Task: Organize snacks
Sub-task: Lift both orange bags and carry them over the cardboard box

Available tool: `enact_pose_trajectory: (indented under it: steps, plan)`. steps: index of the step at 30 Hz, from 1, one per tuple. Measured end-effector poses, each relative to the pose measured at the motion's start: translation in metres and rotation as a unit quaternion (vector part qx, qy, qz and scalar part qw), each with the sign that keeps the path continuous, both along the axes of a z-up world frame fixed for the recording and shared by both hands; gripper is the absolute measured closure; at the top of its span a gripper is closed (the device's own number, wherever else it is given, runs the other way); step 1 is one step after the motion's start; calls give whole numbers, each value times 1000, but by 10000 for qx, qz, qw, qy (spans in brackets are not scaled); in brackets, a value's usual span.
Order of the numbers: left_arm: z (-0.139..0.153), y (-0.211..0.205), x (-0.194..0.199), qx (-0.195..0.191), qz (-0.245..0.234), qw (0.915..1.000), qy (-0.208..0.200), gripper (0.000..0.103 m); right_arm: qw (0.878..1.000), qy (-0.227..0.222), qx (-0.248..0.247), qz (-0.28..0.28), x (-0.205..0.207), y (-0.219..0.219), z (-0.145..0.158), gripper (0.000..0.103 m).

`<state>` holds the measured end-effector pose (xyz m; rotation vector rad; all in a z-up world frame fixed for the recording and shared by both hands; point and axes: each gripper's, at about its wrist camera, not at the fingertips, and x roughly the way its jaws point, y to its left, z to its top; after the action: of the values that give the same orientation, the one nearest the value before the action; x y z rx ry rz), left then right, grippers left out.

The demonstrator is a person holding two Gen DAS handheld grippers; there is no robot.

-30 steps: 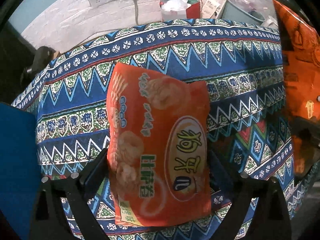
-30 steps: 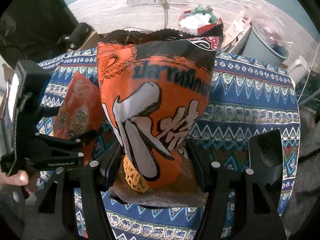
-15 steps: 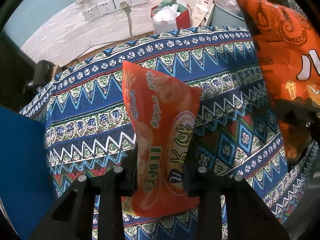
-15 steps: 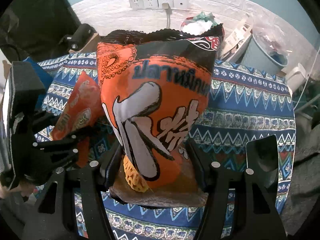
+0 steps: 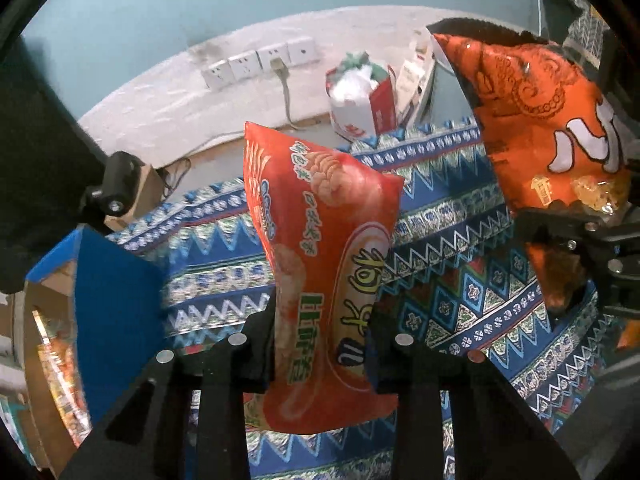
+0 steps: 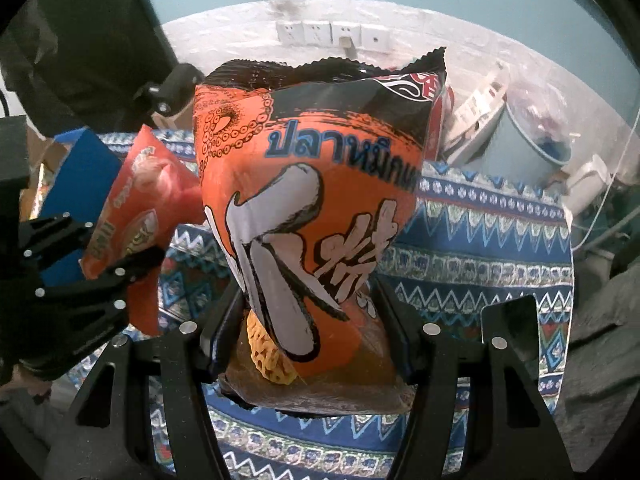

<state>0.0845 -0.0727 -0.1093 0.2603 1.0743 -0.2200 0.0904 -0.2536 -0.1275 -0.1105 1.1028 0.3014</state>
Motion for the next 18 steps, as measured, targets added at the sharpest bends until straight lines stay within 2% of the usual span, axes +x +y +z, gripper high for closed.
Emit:
enact_pose_trajectory:
  steps: [18]
  plan:
    - [67,56,-31,-133,347,9967,-726,69,9969,-565,205,502,-24,43,60,41]
